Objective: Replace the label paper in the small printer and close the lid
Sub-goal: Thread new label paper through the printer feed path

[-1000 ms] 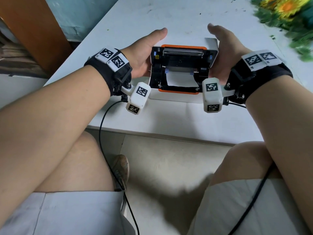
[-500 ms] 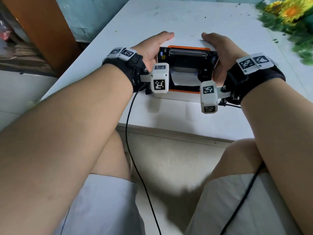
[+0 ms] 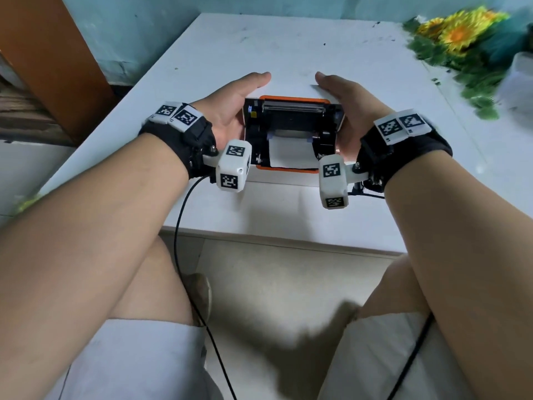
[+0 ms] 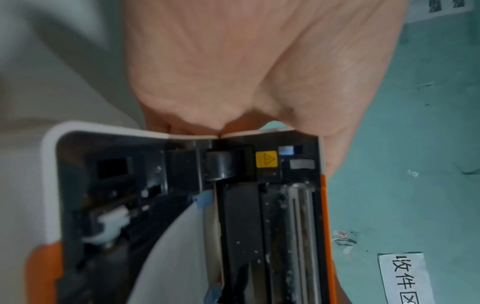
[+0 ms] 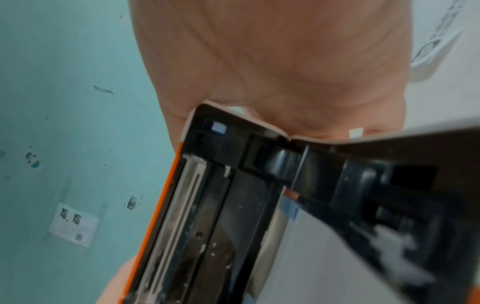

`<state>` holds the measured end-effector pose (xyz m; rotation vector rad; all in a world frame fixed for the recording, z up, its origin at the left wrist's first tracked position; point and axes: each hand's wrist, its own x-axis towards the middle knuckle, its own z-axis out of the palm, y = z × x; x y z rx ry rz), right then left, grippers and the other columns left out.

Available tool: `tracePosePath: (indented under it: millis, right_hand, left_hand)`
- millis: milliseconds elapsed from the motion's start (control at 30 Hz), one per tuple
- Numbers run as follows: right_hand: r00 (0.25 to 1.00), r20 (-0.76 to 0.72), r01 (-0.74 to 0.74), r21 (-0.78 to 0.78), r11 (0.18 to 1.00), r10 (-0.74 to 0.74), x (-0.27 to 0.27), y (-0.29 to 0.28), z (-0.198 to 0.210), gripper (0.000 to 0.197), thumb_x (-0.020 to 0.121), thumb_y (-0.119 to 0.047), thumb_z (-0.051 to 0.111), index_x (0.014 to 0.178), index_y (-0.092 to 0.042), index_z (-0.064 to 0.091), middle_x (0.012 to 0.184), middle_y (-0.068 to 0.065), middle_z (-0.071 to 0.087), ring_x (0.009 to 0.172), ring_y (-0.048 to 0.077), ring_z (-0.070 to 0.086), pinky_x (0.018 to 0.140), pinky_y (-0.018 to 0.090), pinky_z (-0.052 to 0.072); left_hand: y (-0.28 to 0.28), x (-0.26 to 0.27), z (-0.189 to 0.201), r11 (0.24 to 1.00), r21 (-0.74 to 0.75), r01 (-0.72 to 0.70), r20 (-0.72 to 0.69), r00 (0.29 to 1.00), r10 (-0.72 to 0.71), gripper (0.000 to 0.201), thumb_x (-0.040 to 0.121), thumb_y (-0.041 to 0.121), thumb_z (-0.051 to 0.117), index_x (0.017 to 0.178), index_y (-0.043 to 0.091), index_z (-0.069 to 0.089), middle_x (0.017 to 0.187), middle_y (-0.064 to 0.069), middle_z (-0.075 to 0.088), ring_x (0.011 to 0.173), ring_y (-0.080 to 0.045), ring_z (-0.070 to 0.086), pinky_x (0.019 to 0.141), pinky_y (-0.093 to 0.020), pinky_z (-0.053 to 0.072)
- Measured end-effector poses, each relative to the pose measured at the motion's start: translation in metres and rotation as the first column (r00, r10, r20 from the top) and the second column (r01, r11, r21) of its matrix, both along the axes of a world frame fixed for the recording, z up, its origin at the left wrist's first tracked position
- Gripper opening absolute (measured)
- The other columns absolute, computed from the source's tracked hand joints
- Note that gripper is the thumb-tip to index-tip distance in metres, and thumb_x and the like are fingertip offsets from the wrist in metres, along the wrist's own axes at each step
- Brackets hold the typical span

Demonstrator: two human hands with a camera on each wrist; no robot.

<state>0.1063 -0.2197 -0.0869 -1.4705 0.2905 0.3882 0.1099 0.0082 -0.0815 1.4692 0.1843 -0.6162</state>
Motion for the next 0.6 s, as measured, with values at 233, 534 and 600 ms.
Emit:
tracePosePath:
  millis: [233,534,600]
  right_hand:
    - [0.997,0.075,0.029,0.026,0.999,-0.030,-0.0078,0.0061,0.0031,0.042,0.096,-0.051,0.070,0.118,-0.015,0.068,0.125,0.013,0.077,0.104,0.033,0.080,0.097,0.054,0.060]
    - [0.997,0.069,0.026,0.026,0.999,-0.028,-0.0090,0.0058,0.0029,0.060,0.084,-0.056,0.077,0.133,-0.022,0.070,0.127,0.014,0.079,0.111,0.042,0.078,0.109,0.068,0.050]
    - [0.997,0.067,0.032,0.046,0.998,-0.035,-0.0099,0.0061,0.0033,0.055,0.088,-0.054,0.076,0.130,-0.020,0.071,0.131,0.015,0.077,0.114,0.043,0.077,0.108,0.067,0.051]
  left_hand:
    - [0.0004,-0.0014,0.0013,1.000,-0.010,-0.029,-0.005,1.000,0.029,0.066,0.093,0.062,0.064,0.140,0.016,0.065,0.112,-0.013,0.077,0.090,-0.031,0.077,0.079,-0.043,0.064]
    - [-0.0002,-0.0053,0.0006,0.998,-0.008,-0.056,0.025,0.998,0.056,0.072,0.093,0.062,0.066,0.152,0.021,0.057,0.099,-0.010,0.078,0.076,-0.030,0.078,0.070,-0.041,0.063]
    - [-0.0007,-0.0056,0.0003,0.998,-0.018,-0.065,0.037,0.997,0.066,0.069,0.094,0.060,0.065,0.150,0.020,0.058,0.096,-0.009,0.078,0.073,-0.029,0.078,0.068,-0.040,0.063]
